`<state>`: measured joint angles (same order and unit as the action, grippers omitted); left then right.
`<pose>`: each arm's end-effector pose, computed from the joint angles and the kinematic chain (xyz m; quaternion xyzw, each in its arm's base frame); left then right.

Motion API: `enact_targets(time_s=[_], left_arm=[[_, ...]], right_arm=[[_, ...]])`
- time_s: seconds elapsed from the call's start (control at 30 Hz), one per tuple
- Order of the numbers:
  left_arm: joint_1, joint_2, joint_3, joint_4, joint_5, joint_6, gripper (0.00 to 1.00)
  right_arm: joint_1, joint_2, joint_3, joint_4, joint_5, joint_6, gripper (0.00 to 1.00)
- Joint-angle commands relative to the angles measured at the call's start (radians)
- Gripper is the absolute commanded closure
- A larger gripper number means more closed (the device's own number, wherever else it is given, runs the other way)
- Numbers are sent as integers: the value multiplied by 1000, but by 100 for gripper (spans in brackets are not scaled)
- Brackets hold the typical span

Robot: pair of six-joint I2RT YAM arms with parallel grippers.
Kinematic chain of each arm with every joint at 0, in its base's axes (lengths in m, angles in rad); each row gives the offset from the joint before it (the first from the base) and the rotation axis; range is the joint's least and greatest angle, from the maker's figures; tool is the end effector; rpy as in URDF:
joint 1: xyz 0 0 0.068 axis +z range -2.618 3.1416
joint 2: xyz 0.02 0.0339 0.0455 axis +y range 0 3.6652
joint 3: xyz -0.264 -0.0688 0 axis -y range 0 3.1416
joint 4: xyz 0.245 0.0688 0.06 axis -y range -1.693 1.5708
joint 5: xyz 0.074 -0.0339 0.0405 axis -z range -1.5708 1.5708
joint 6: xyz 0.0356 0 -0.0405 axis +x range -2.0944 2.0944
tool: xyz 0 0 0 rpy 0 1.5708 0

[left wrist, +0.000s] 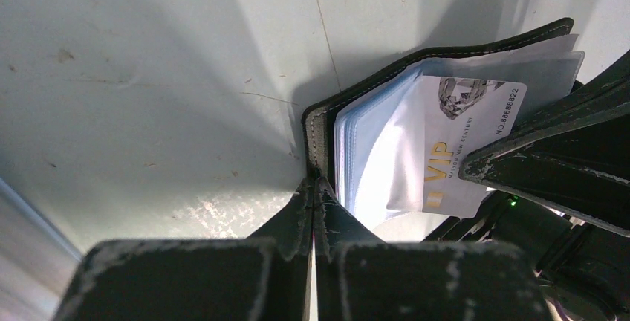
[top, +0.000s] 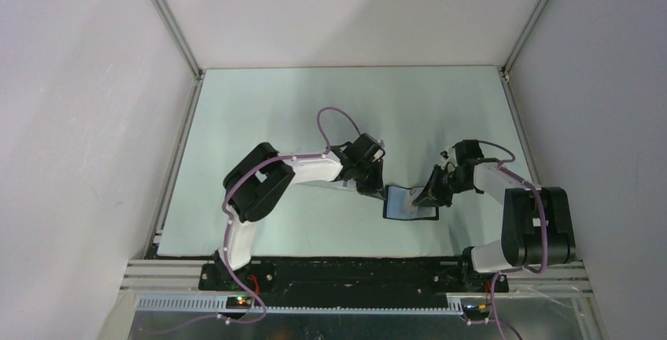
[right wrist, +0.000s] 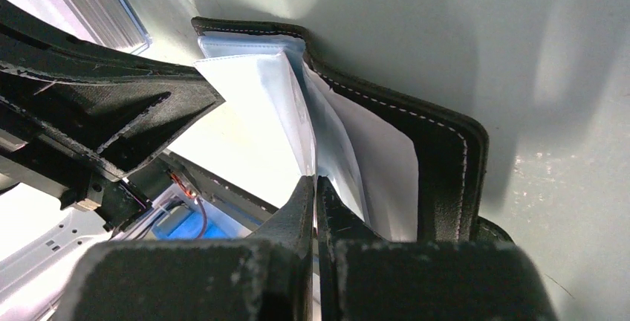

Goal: Put the credit cards into the card holder
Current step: Insert the credit card into the card holder.

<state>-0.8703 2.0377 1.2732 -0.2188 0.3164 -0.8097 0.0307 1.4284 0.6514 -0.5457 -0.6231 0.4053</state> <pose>0.2603 -0.3259 0.1332 0.0742 0.9434 -0.3136 0.0786 0.2238 0.0277 0.1461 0.1386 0.9351 0.3225 0.0492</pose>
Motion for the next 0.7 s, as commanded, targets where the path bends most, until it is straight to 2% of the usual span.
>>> enact_targets(time_s=[0.0, 0.43, 0.67], left_arm=[[13, 74, -4, -58, -102, 60, 100], [13, 88, 8, -69, -108, 69, 100], [12, 91, 11, -71, -104, 72, 100]], right_arm=[[22, -1, 14, -68, 50, -9, 100], [26, -69, 14, -114, 112, 30, 100], [31, -51, 14, -78, 43, 5, 100]])
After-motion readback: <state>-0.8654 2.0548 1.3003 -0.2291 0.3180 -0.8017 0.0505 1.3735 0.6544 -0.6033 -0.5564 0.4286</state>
